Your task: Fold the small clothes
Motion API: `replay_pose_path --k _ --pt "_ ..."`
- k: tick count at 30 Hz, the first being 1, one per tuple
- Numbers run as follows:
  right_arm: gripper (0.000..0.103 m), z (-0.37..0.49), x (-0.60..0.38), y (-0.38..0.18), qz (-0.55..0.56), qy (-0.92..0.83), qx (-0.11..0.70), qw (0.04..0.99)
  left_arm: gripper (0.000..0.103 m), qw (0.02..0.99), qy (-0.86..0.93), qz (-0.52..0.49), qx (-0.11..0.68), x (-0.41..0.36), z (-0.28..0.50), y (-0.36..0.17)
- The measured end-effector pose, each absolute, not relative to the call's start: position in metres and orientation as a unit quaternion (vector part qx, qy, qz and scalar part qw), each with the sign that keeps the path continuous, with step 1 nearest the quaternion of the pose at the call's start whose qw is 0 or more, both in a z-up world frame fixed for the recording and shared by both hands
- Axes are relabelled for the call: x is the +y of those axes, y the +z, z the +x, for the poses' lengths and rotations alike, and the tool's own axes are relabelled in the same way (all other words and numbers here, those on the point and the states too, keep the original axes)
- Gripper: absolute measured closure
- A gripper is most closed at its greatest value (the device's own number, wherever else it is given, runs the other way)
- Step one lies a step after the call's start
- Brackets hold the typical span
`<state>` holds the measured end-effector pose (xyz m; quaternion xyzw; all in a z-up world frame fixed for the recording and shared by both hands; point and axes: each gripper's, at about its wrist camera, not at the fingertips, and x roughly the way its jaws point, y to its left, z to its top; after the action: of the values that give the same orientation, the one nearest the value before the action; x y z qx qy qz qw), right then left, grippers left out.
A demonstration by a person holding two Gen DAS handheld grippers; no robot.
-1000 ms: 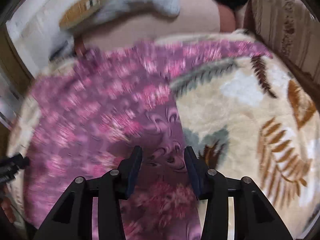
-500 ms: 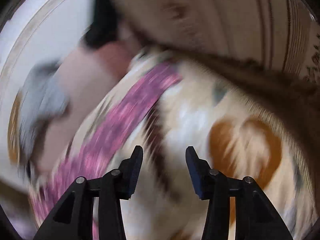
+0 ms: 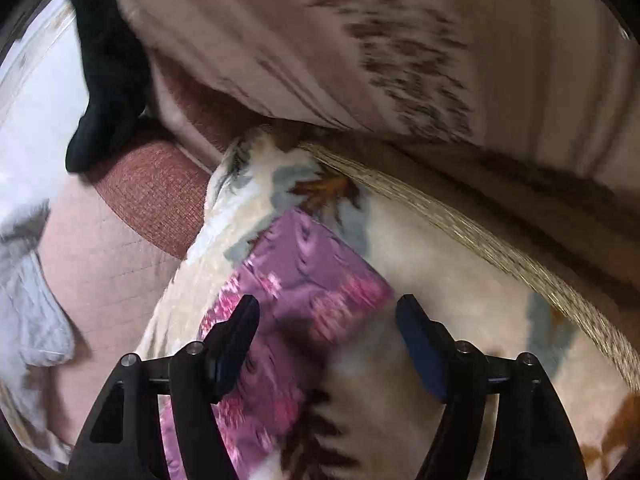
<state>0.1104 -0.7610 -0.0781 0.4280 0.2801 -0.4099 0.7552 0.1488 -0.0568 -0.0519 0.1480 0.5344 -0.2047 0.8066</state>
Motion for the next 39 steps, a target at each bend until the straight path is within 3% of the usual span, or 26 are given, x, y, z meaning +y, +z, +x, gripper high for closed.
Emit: replay_pose_path --k 1,3,12,21,29,39 --pt "0.039 0.119 -0.76 -0.077 0.405 -0.42 0.295 0.757 0.014 0.806 -0.205 0.148 0.536 -0.058 0.15 -0.051" --pt "0.092 0.13 -0.759 -0.076 0.373 -0.42 0.32 0.763 0.014 0.804 -0.203 0.144 0.54 -0.059 0.153 -0.05" --pt "0.093 0.104 -0.758 -0.026 0.332 -0.468 0.288 0.767 0.014 0.849 -0.216 0.134 0.464 -0.077 0.197 -0.011" --pt "0.093 0.116 -0.718 0.004 0.308 -0.426 0.295 0.798 0.014 0.825 -0.209 0.061 0.521 -0.075 0.25 -0.045" --pt "0.093 0.14 -0.628 0.025 0.316 -0.304 0.288 0.851 0.014 0.83 -0.221 0.059 0.509 -0.073 0.249 -0.046" --pt "0.092 0.198 -0.464 0.016 0.298 -0.127 0.348 0.88 0.014 0.819 -0.248 0.011 0.517 -0.042 0.24 -0.043"
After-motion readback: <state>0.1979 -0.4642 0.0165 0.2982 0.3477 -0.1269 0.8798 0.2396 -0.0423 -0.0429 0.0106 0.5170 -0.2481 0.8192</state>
